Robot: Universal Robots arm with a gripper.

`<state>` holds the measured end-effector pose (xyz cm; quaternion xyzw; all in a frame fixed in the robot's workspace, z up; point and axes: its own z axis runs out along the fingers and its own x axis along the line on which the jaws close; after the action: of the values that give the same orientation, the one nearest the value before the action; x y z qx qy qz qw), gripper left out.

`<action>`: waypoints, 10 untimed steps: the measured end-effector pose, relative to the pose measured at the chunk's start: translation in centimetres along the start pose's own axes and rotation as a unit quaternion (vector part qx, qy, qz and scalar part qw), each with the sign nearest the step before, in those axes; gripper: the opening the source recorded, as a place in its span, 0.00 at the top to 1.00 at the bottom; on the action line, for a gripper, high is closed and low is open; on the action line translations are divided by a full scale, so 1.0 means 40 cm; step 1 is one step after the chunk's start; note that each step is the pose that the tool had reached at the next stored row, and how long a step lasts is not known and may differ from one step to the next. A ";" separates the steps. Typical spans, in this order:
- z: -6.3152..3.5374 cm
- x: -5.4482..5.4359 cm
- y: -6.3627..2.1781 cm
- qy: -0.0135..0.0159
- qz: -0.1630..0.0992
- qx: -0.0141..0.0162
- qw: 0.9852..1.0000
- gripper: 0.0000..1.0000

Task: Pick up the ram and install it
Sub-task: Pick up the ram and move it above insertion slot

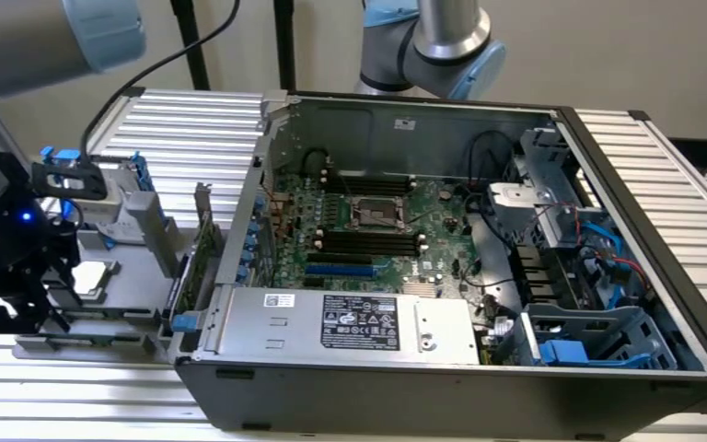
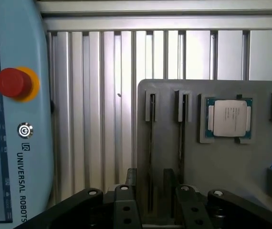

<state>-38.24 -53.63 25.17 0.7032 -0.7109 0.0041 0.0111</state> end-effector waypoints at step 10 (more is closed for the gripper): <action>0.045 -0.001 0.000 0.000 -0.008 0.000 1.000 0.64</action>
<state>-38.24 -53.63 23.36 0.7090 -0.7051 0.0042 0.0111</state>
